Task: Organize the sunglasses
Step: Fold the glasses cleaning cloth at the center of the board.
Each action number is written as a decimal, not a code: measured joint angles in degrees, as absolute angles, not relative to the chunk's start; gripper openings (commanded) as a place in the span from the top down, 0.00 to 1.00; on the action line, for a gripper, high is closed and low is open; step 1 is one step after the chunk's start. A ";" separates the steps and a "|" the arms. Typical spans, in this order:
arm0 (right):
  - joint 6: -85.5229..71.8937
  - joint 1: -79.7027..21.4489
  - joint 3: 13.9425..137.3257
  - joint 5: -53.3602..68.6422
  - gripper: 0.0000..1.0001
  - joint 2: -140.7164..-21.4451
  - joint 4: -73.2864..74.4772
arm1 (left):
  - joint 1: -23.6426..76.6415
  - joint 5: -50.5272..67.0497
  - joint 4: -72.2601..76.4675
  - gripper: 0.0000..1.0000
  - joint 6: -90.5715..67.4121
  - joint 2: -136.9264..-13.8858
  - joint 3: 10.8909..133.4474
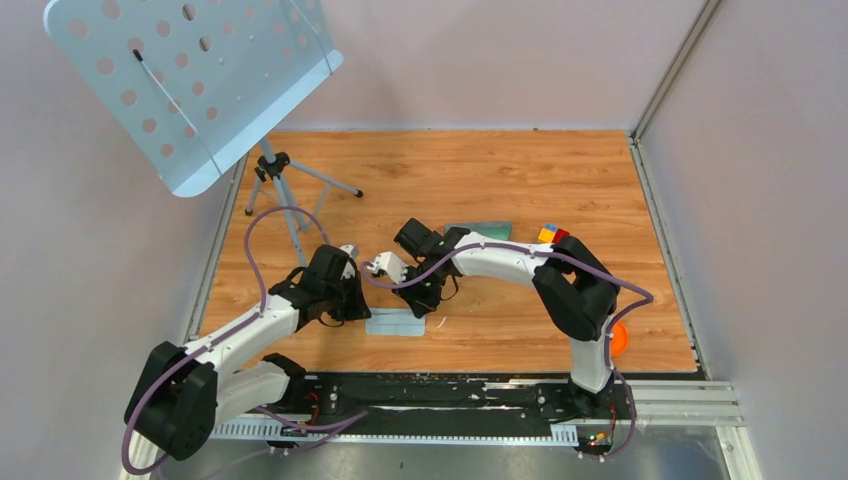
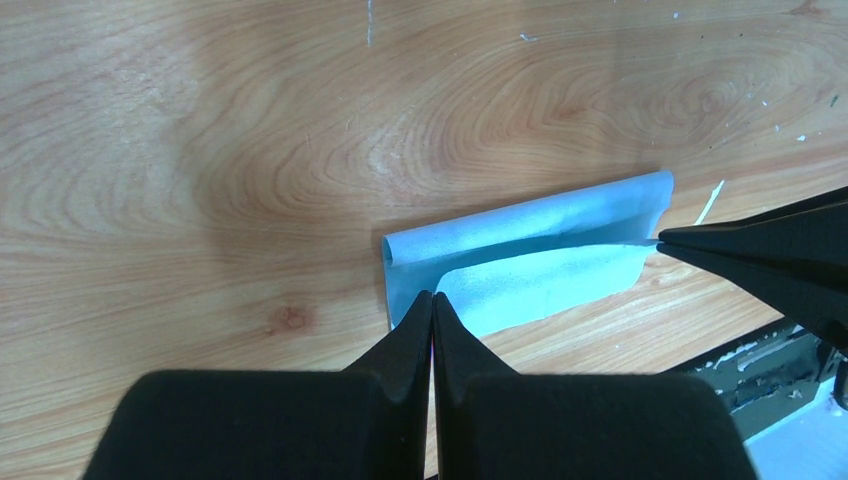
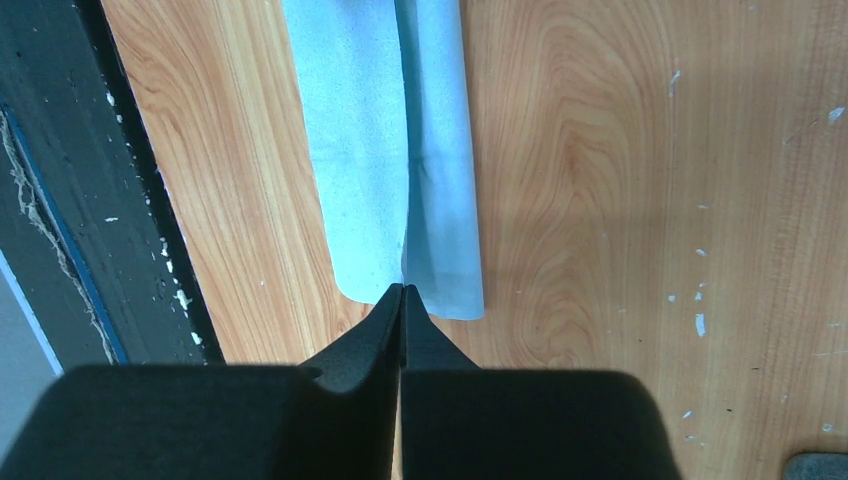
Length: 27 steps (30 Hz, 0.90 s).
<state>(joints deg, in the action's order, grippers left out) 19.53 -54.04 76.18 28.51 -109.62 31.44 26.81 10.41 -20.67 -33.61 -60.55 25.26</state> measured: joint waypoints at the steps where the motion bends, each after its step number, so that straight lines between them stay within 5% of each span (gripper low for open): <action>1: 19.53 -54.04 76.18 28.53 1.00 -109.62 31.46 | 26.83 10.50 -20.67 0.99 -33.61 -60.55 25.26; 13: 19.92 -54.04 76.16 32.27 0.89 -109.62 32.69 | 26.83 10.94 -21.34 0.74 -33.89 -58.83 25.26; 27: 20.80 -54.04 76.09 37.54 0.80 -107.57 34.41 | 26.83 8.75 -22.00 0.60 -34.09 -53.01 25.28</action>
